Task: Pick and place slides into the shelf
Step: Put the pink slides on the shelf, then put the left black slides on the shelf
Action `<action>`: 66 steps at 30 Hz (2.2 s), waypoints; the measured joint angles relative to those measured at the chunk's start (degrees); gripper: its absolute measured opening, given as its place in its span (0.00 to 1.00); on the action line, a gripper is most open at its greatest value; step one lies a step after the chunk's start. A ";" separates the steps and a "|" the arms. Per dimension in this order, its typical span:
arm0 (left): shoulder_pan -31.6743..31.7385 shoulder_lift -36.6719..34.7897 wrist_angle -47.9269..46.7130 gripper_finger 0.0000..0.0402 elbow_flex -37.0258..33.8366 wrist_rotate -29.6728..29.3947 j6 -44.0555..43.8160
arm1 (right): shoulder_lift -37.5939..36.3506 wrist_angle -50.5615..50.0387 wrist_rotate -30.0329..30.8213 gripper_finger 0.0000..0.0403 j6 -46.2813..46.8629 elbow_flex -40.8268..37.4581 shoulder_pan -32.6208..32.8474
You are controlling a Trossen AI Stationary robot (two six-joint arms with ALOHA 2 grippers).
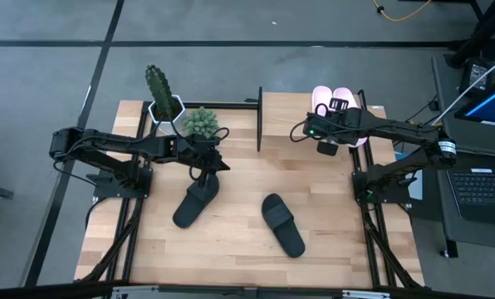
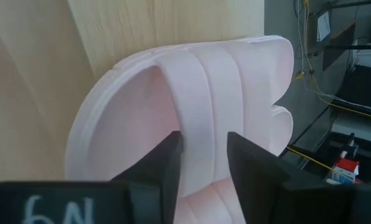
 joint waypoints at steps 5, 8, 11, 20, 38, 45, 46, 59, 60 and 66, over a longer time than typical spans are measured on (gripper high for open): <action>0.00 -0.01 0.00 0.00 0.00 0.00 0.00 | 0.00 0.90 -0.40 0.40 0.33 0.00 0.00; 0.00 0.00 0.00 0.00 0.00 0.00 0.02 | 0.00 1.04 -2.39 0.44 1.60 0.00 -0.17; 0.00 0.00 0.00 0.00 0.00 0.00 0.02 | 0.00 1.04 -2.77 0.47 1.47 0.00 -0.15; 0.00 0.00 0.00 0.00 0.00 0.00 0.00 | 0.00 1.04 -2.99 0.48 1.53 0.00 -0.15; 0.00 0.00 0.00 0.00 0.00 -0.01 0.02 | 0.04 -0.79 -5.87 0.48 9.08 11.67 -0.13; 0.00 0.00 0.02 0.00 0.00 -0.01 -0.07 | 0.05 -0.22 -20.62 0.48 25.30 13.27 -0.02; 0.00 0.00 0.02 0.00 0.00 0.00 -0.11 | 0.13 -0.20 -21.71 0.48 26.87 13.27 0.00; -0.04 -0.01 0.04 0.00 0.00 0.00 -2.38 | -0.20 26.87 -20.97 0.48 17.97 -2.91 8.78; -0.04 0.01 0.02 0.00 0.00 0.00 -2.57 | -0.48 28.87 -20.96 0.48 17.99 -4.55 9.60; -0.07 0.01 0.02 0.00 0.00 0.61 -3.15 | -3.61 43.14 -18.29 0.48 18.22 -14.30 15.79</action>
